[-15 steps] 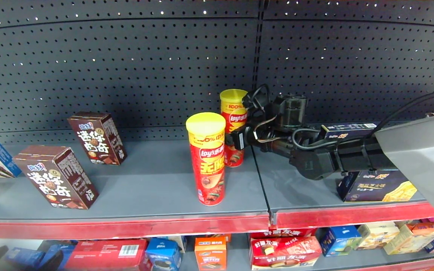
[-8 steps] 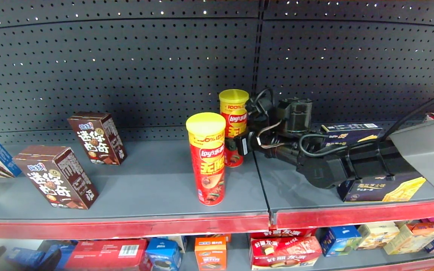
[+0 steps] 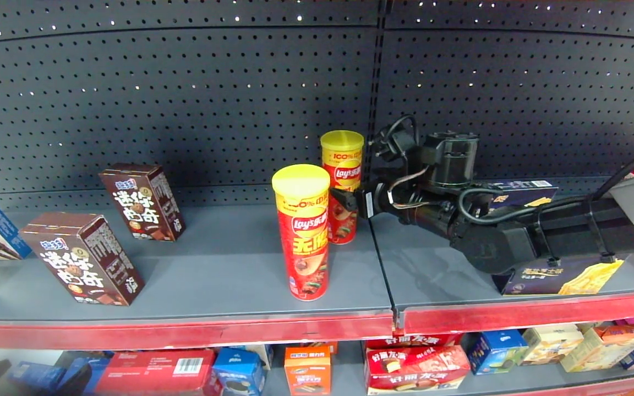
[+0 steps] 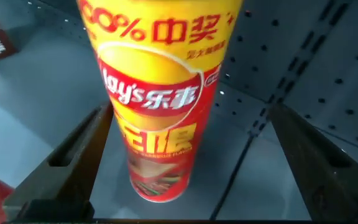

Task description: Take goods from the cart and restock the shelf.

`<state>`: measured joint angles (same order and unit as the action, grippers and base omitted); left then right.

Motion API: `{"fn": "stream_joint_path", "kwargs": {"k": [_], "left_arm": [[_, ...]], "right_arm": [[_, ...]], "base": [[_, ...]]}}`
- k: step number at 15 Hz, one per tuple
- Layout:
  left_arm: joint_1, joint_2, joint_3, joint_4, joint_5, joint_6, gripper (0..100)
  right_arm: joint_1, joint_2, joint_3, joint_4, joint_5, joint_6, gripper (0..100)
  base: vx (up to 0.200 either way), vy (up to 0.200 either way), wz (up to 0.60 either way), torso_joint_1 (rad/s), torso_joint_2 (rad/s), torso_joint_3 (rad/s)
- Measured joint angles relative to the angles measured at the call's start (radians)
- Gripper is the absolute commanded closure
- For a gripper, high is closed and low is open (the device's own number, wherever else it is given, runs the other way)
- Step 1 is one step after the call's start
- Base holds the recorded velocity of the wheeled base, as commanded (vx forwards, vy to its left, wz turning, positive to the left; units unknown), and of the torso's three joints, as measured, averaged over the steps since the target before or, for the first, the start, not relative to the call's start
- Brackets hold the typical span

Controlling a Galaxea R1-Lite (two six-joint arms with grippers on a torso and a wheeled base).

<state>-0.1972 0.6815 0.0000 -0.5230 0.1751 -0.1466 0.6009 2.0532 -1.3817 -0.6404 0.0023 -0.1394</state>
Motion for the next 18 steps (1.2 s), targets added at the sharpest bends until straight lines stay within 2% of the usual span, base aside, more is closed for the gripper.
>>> {"fn": "stream_joint_path", "kwargs": {"k": [6,13,18], "left_arm": [[0.007,0.003,0.000,0.000,0.000,0.000,0],[0.013,0.003,0.000,0.002,0.001,0.000,0],[0.013,0.002,0.000,0.002,0.003,0.000,0]], "right_arm": [[0.009,0.008,0.006,-0.007,-0.004,0.000,0],[0.009,0.053,-0.045,-0.006,-0.040,0.000,0],[0.021,0.103,-0.136,0.001,-0.119,0.000,0]], "base": [[0.000,0.000,0.00,0.000,0.00,0.000],[0.000,0.000,0.00,0.000,0.00,0.000],[0.000,0.000,0.00,0.000,0.00,0.000]]}}
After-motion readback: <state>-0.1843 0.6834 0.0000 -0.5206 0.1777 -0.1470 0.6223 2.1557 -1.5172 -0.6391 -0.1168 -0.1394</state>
